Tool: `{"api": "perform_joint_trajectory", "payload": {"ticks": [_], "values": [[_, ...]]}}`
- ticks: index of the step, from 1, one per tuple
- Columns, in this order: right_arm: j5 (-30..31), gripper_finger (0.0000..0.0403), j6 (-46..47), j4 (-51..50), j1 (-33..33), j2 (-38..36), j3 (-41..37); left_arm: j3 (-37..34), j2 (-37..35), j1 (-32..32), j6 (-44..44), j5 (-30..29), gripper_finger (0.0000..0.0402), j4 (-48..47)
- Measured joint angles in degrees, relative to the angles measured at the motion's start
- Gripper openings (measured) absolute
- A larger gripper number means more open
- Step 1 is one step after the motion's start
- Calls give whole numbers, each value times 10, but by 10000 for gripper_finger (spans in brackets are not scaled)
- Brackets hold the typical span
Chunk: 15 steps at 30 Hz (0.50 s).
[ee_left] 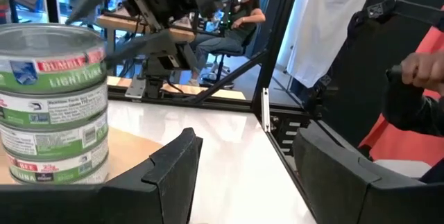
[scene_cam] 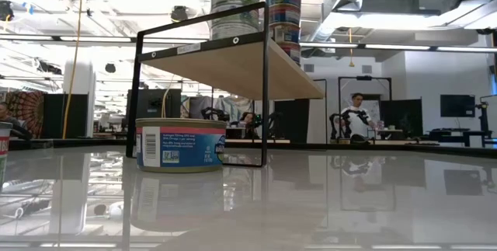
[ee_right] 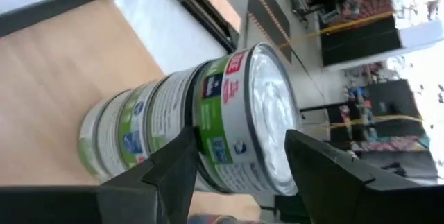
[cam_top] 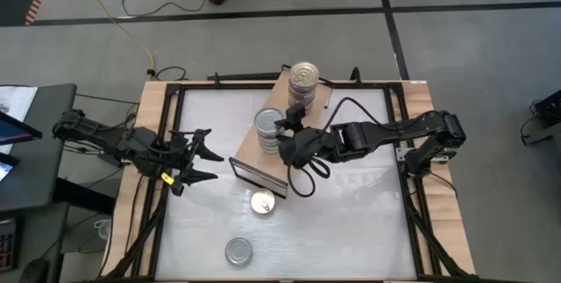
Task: Stack canned seafood by type on shelf
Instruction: Stack the green tuna can on top of the stacked green tuna can on the shelf, then stack the blue tuna can on top of the stacked blue tuna can on the shelf
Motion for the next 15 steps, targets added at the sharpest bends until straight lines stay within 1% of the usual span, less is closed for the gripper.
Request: {"api": "perform_joint_trajectory", "payload": {"ticks": [3,11,15], "values": [[5,256,-5,-6,14,0,0,0,0,0,-1,1,224,-8],[13,256,12,-8,15,-3,0,0,0,0,0,3,224,-15],[11,256,46,-7,37,-19,-1,0,0,0,12,3,224,-31]]}}
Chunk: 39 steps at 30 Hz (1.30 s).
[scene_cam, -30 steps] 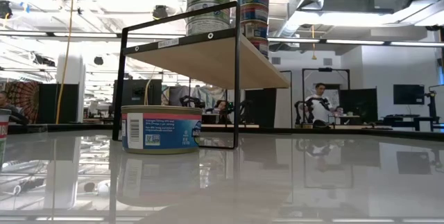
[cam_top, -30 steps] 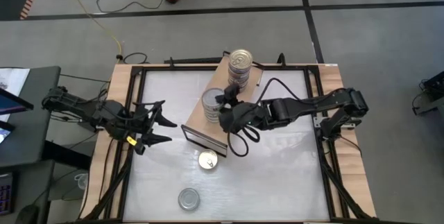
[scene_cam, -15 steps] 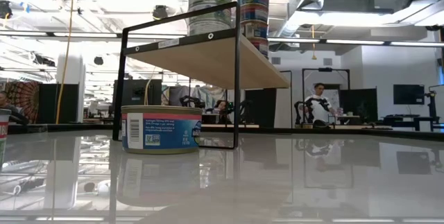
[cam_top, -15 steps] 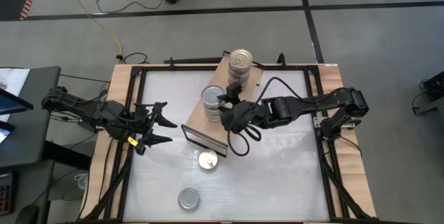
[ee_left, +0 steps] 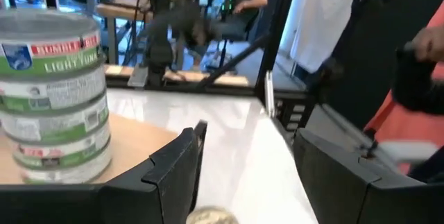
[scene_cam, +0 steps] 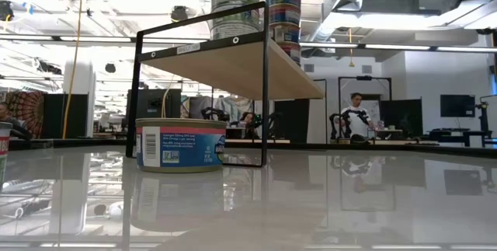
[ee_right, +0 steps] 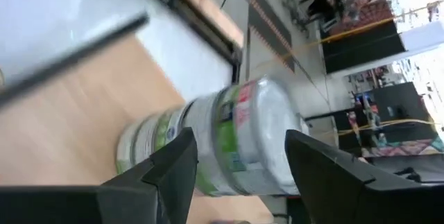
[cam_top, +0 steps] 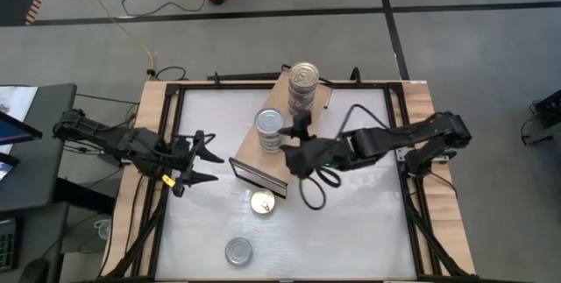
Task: Stack canned seafood by type on shelf
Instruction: Stack the blue tuna can on top of the stacked blue tuna can on the shelf
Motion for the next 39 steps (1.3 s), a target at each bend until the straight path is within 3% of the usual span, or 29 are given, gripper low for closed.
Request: {"api": "perform_joint_trajectory", "payload": {"ticks": [5,11,16,20,28,31,35,39], "values": [[-7,256,98,-8,45,-11,1,0,1,0,44,25,224,-39],[-147,256,307,46,91,-7,-48,0,1,-15,83,102,224,-40],[-143,256,385,180,136,38,-112,0,0,-24,73,38,224,-39],[-137,256,442,208,147,113,-98,0,-1,-24,23,-29,224,-39],[-129,256,487,177,144,254,-7,-20,1,-33,26,32,224,10],[-127,256,505,130,142,292,26,-23,1,-41,21,27,224,20],[-49,252,492,79,147,330,58,-23,0,-46,1,11,224,24],[-48,241,489,70,147,348,68,-23,0,-47,-2,8,224,21]]}}
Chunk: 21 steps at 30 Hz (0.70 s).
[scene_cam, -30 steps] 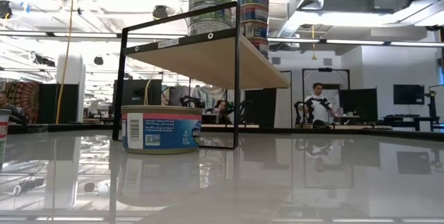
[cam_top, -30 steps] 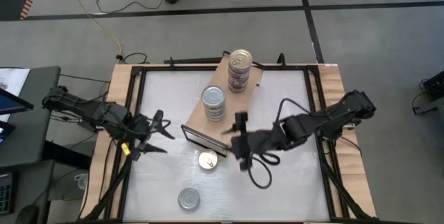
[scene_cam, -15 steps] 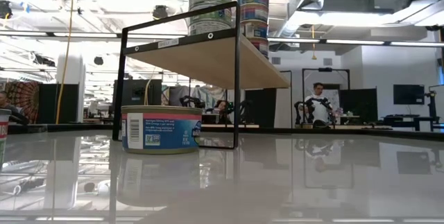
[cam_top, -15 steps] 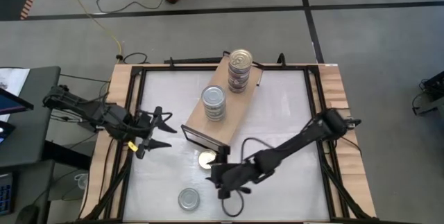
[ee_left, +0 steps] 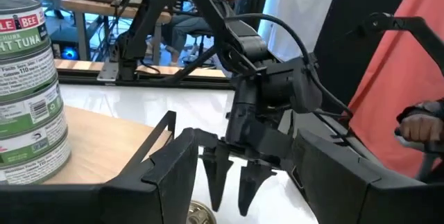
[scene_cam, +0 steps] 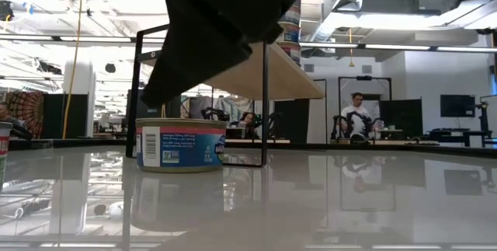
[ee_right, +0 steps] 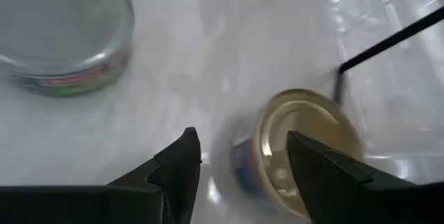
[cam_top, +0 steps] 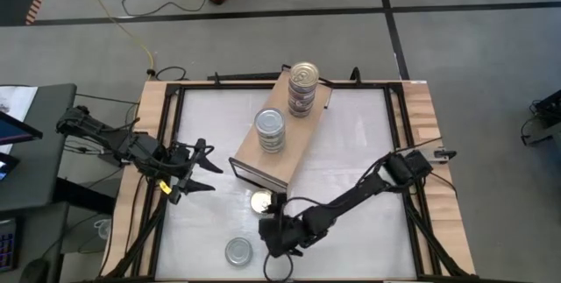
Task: Stack canned seafood by type on shelf
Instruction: Stack the blue tuna can on top of the stacked blue tuna can on the shelf
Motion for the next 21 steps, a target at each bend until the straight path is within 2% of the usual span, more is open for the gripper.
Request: {"api": "perform_joint_trajectory", "payload": {"ticks": [6,14,21], "values": [[-68,222,53,-29,-26,0,1,0,0,0,-6,-1,224,-1],[-69,188,125,-130,-8,-2,2,0,0,0,-13,-2,224,-26],[-68,165,135,-142,9,-4,2,0,0,0,-11,-2,224,-31]]}}
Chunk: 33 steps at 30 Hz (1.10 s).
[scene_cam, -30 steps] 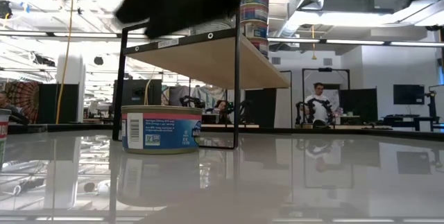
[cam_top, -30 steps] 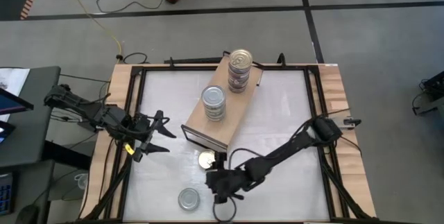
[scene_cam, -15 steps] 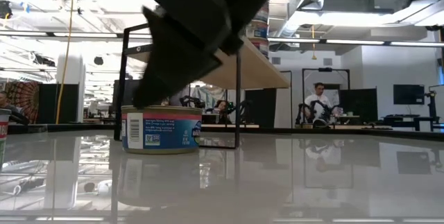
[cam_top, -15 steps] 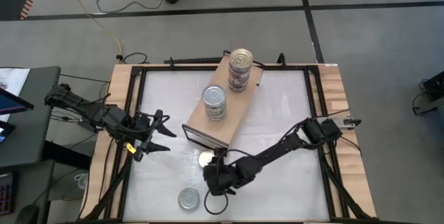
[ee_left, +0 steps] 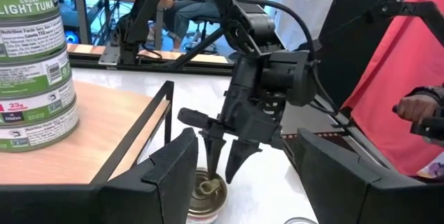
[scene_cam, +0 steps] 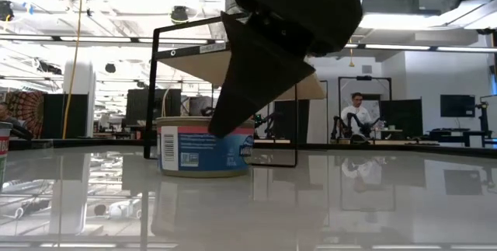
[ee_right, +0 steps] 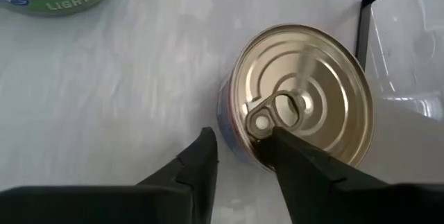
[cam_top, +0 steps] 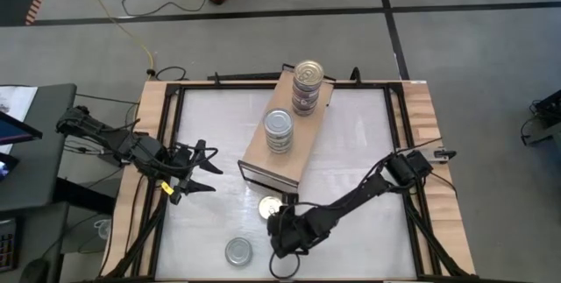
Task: Stack canned seafood by type on shelf
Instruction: Stack the blue tuna can on top of the stacked blue tuna can on the shelf
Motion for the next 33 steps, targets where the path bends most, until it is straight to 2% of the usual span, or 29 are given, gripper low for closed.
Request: {"api": "perform_joint_trajectory", "payload": {"ticks": [9,13,21,29,33], "values": [[-6,160,-1,-8,9,0,0,0,0,0,-10,2,224,1],[-21,159,23,-43,24,-2,1,0,0,0,-14,2,224,1],[-50,159,157,-180,67,-16,1,0,0,0,-22,0,224,9],[-91,159,281,-370,99,-40,-4,0,0,0,-40,2,224,16],[-102,159,301,-387,101,-59,-45,0,0,0,-40,3,224,16]]}}
